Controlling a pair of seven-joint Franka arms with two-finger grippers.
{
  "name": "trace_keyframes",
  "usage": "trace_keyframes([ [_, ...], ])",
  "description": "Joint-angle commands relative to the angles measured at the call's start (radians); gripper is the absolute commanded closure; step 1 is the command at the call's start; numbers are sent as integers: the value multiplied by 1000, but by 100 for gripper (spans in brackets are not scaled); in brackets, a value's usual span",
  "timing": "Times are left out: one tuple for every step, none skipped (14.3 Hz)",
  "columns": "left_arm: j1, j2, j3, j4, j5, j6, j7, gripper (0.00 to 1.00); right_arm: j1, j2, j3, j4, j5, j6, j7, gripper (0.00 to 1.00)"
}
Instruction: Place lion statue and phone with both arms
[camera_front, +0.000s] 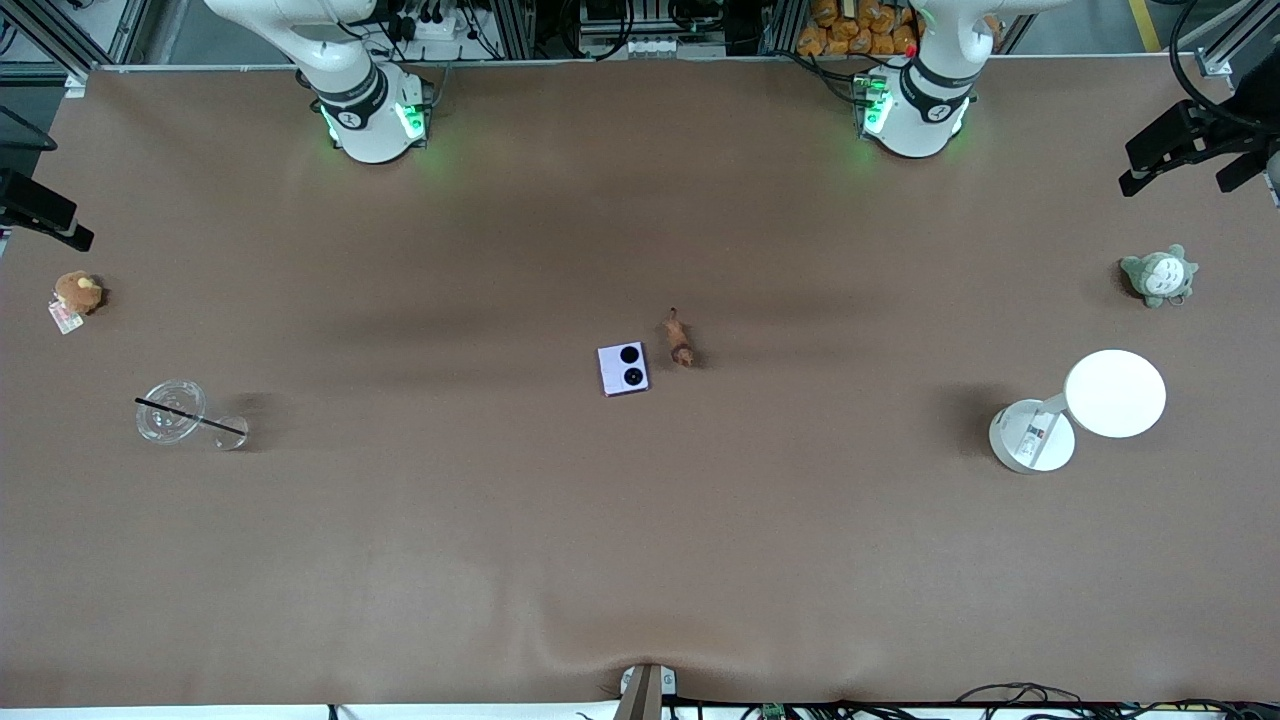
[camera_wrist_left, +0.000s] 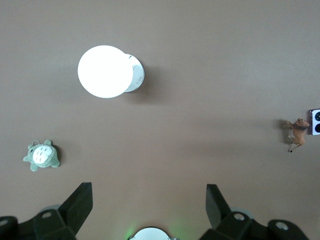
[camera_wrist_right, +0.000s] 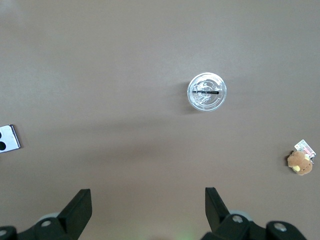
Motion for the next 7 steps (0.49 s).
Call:
trace_keyframes([
  [-3,16,-2,26,-8,-26,-5,0,-10,-6,10,-6,-1,-7,13,0],
  [-3,24,-1,29,-8,-34,-5,0,-10,-5,8,-8,-1,-7,13,0],
  [-3,33,-2,32,-6,-34,0,0,-10,0,10,-8,-1,-6,14,0],
  [-4,38,-1,38,-5,-34,0,0,-12,1,10,-8,-1,-6,16,0],
  [-6,42,-1,38,-2,-34,-5,0,-10,3,10,-8,-1,-7,14,0],
  [-4,50,-1,38,0,-34,-5,0,-10,1,8,-8,-1,-16,14,0],
  [-4,52,-2,34,-2,-37,-6,0,-10,0,8,-5,-1,-38,13,0],
])
